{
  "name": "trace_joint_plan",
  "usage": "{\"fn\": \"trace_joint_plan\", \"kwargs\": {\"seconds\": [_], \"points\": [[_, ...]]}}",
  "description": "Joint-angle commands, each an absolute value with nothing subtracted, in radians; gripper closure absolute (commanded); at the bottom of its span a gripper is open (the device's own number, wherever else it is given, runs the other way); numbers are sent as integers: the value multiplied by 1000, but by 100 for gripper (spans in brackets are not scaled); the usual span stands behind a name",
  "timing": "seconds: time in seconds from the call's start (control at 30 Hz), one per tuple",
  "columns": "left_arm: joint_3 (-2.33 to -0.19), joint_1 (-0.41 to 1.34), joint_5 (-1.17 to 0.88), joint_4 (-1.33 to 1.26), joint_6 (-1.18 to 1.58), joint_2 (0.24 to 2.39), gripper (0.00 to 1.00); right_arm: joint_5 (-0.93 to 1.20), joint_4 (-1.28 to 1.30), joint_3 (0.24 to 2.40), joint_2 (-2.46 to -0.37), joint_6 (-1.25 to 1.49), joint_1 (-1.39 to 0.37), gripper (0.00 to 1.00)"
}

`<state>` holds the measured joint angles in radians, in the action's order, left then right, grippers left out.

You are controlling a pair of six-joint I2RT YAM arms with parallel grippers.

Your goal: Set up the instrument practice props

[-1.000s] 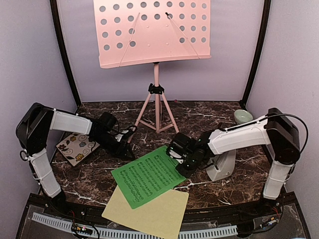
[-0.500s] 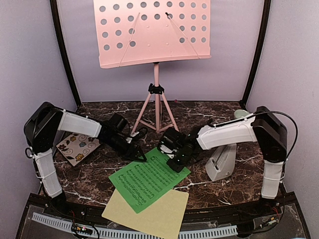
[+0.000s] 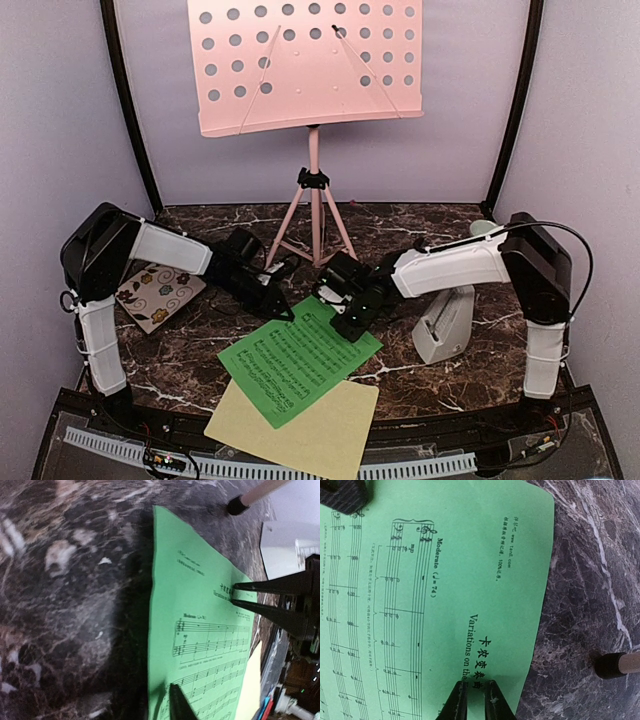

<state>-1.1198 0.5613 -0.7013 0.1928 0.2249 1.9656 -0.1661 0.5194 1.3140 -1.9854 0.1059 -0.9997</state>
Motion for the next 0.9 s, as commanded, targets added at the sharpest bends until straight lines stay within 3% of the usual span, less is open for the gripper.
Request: {"fn": "trace_joint_plan", "kwargs": {"seconds": [0.0,0.17,0.33,0.53,0.87], "points": [[-1134,568,-636,219,194,1920,99,-151,518,1340,-2008,97,-980,83],[-1111,568,-562,215,152,1791,100,-128,498,1364,-1888,112,-960,70],[-1085,567,-513,218,86,1650,100,-78,440,1331,-1746,125,-942,38],[-1050,568,-480,209,-4,1475,100,-6,344,1249,-1604,148,-922,15],[-960,570,-470,177,-87,1271,100,93,201,1081,-1399,187,-893,9]]}}
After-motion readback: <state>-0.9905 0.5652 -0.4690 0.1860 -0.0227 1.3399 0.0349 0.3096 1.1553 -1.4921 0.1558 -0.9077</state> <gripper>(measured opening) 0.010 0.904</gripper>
